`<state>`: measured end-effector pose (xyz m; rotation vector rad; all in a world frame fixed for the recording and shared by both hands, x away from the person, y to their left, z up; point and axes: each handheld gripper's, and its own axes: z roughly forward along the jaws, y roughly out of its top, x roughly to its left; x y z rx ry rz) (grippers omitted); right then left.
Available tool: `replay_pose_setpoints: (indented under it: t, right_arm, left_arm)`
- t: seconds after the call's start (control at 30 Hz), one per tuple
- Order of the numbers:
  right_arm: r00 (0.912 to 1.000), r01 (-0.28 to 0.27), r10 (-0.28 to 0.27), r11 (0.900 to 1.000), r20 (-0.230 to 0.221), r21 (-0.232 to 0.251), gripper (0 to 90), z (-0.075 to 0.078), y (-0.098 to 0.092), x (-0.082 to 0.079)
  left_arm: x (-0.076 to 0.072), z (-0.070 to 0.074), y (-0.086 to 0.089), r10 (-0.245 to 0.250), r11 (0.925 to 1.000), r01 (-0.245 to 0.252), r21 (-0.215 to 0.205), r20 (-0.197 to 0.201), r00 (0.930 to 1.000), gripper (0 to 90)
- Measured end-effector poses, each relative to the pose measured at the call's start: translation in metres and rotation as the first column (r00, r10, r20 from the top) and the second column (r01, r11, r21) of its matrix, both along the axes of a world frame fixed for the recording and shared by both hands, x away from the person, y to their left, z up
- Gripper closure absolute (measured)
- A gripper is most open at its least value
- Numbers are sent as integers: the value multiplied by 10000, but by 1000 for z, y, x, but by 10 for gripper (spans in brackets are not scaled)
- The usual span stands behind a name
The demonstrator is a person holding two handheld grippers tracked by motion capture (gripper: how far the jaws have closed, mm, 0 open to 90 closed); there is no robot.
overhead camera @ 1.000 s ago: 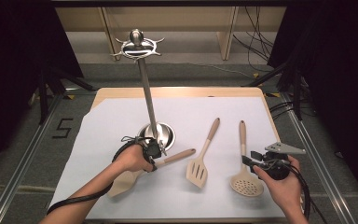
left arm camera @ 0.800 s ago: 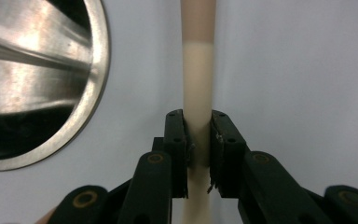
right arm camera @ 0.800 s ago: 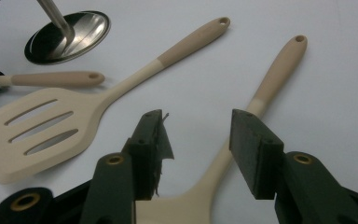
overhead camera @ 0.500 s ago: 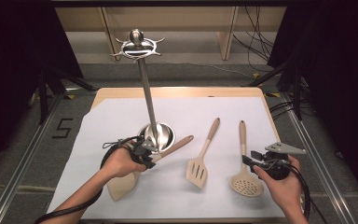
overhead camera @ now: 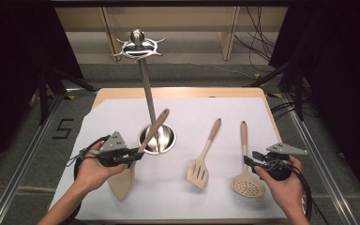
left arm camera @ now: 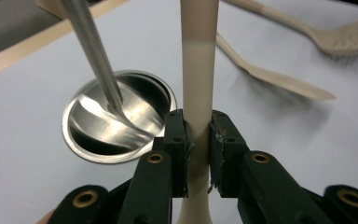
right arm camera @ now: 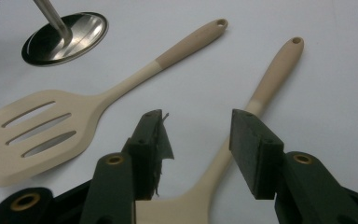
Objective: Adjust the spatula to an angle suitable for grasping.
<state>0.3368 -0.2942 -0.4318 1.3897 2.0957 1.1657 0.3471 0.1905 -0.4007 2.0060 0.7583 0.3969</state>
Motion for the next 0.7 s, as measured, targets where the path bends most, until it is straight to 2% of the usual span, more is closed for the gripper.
replay_pose_setpoints:
  t: [0.03,0.1,0.17,0.2,0.3,0.33,0.37,0.43,0.47,0.5,0.6,0.63,0.67,0.7]
  right_arm:
    - [10000,2,-2,10000,5,-10,553,0,0,0]
    - [9990,187,-174,9993,-400,336,553,1,3,-2]
    - [9993,155,-146,9995,-350,267,553,0,3,-2]
    - [10000,-4,4,10000,8,-19,553,0,0,0]
    - [10000,16,-16,10000,-13,17,553,0,0,0]
    - [10000,10,-10,10000,-16,25,554,0,0,0]
    - [10000,10,-10,10000,-15,26,553,0,0,0]
    - [10000,10,-10,10000,-2,27,553,0,0,0]
    - [10000,17,-17,10000,13,36,553,0,0,0]
    - [10000,17,-17,10000,13,36,553,0,0,0]
    - [10000,-19,19,10000,34,86,553,0,0,0]
    - [9998,132,-125,9990,-167,419,554,0,3,-1]
    - [9999,117,-112,9990,-102,430,554,0,3,0]
    - [9999,117,-112,9990,-102,430,554,0,3,0]
  left_arm:
    - [0,1,4,-116,9999,114,109,218,9997,780]
    - [-5,1,13,296,9990,-280,-335,480,9984,779]
    - [-6,0,16,366,9983,-338,-475,594,9976,779]
    - [-9,-1,21,666,9948,-618,-804,584,9961,779]
    - [-12,-2,27,807,9925,-735,-973,718,9942,780]
    - [-12,-1,31,824,9914,-720,-1089,941,9921,780]
    - [-12,-1,31,824,9914,-720,-1089,941,9921,780]
    - [-12,-1,34,863,9880,-709,-1376,1092,9903,780]
    - [-14,1,37,1107,9810,-924,-1705,1008,9887,779]
    - [-14,1,37,1107,9810,-924,-1705,1008,9887,780]
    - [-17,5,41,1434,9735,-1209,-1941,1061,9840,780]
    - [-17,6,43,1508,9719,-1262,-1986,1140,9820,780]
    - [-18,9,45,1687,9667,-1396,-2144,1240,9778,779]
    - [-18,9,45,1687,9667,-1396,-2144,1240,9778,779]
